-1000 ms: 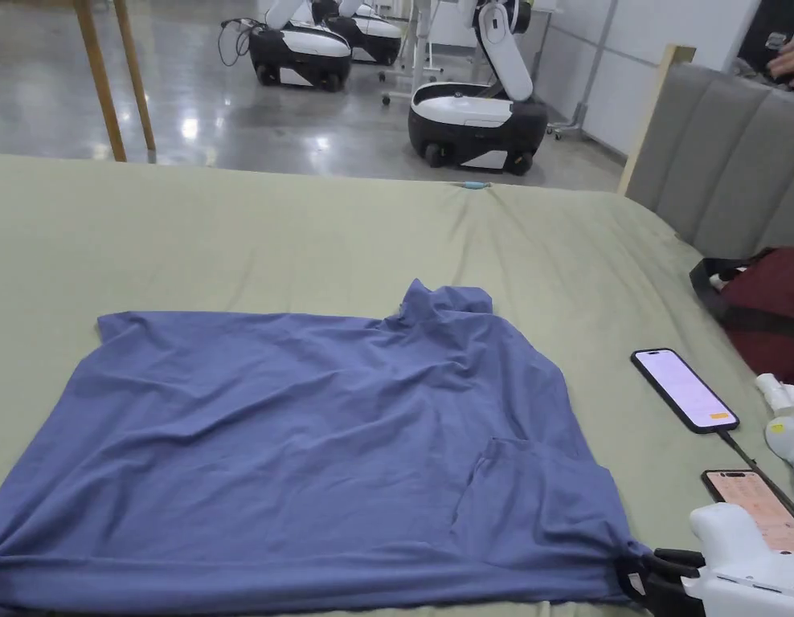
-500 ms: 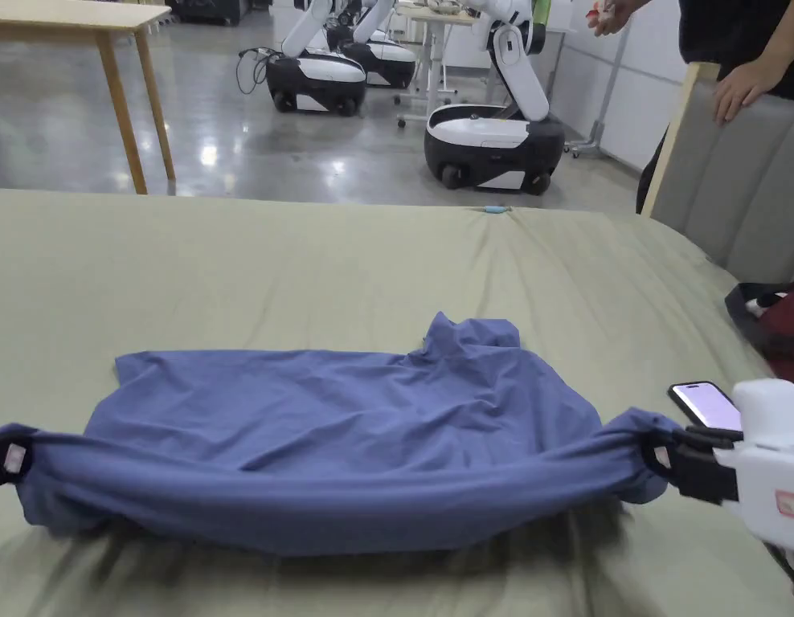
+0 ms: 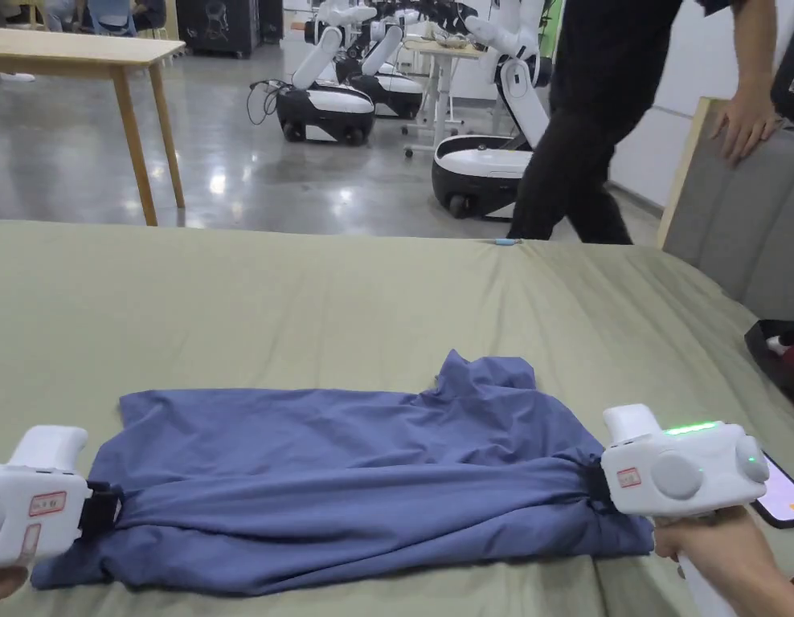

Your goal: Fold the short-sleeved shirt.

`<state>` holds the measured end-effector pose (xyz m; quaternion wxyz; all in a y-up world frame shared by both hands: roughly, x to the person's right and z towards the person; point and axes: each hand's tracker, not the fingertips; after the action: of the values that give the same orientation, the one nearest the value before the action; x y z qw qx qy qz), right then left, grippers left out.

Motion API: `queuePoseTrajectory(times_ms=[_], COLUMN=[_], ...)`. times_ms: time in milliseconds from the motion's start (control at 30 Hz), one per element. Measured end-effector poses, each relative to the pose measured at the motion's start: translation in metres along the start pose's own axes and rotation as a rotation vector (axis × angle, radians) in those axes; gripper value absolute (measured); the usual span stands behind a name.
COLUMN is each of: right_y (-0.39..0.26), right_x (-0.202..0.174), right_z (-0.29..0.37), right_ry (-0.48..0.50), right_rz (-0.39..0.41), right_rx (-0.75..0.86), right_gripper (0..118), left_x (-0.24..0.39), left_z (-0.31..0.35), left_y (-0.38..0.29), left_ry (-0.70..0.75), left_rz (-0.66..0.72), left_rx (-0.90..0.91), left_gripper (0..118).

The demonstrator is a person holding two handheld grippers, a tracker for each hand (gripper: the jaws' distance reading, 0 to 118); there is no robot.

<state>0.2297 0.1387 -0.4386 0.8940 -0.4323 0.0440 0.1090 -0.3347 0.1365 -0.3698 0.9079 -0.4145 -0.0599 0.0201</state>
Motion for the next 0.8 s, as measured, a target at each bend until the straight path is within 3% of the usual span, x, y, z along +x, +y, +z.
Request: queuePoseTrajectory(times_ms=[33,67,100,133,167,200,300,433,467,500,533,567,600,633,800], right_y=[0.000,0.001,0.002,0.003,0.003,0.002,-0.015,-0.069,-0.084,-0.097,-0.109,-0.121,-0.130,-0.139,-0.152], right_x=[-0.001,-0.003,-0.001,0.003,0.009,0.014,0.031,0.034,0.033,0.031,0.028,0.024,0.022,0.021,0.007], right_z=[0.000,0.001,0.003,0.007,0.011,0.019,0.076,0.160,0.178,0.191,0.201,0.209,0.217,0.223,0.235], right_ry=[-0.011,-0.021,-0.027,-0.051,-0.052,-0.071,-0.032,0.023,0.037,0.033,0.021,0.007,0.009,0.042,0.051], right_rz=[0.012,0.020,0.016,0.008,-0.009,-0.039,-0.146,-0.181,-0.175,-0.172,-0.171,-0.171,-0.171,-0.172,-0.128], right_rx=[0.008,0.015,0.022,0.047,0.066,0.082,0.235,0.375,0.397,0.397,0.395,0.394,0.393,0.383,0.390], right_gripper=[10,21,60,94,116,118,118,115,108,83,50,12,0,0,0], left_x=[-0.001,-0.001,-0.003,-0.005,-0.007,-0.010,-0.009,-0.001,0.002,0.000,0.002,0.005,0.008,0.011,0.022], left_z=[0.000,0.002,0.005,0.008,0.011,0.013,0.055,0.124,0.143,0.153,0.166,0.177,0.183,0.187,0.191], left_y=[-0.001,-0.001,0.000,0.001,0.002,0.002,-0.007,-0.040,-0.053,-0.062,-0.074,-0.084,-0.094,-0.102,-0.114], left_ry=[-0.002,-0.002,-0.005,-0.002,0.005,0.006,0.003,-0.010,-0.032,-0.055,-0.081,-0.088,-0.079,-0.058,-0.028], left_rz=[0.010,0.021,0.033,0.040,0.053,0.061,0.066,0.106,0.132,0.152,0.174,0.181,0.181,0.186,0.151], left_rx=[0.005,0.017,0.023,0.025,0.024,0.012,0.118,0.268,0.303,0.320,0.340,0.355,0.345,0.332,0.313], left_gripper=[6,8,24,60,101,118,115,115,114,110,99,76,25,0,0])
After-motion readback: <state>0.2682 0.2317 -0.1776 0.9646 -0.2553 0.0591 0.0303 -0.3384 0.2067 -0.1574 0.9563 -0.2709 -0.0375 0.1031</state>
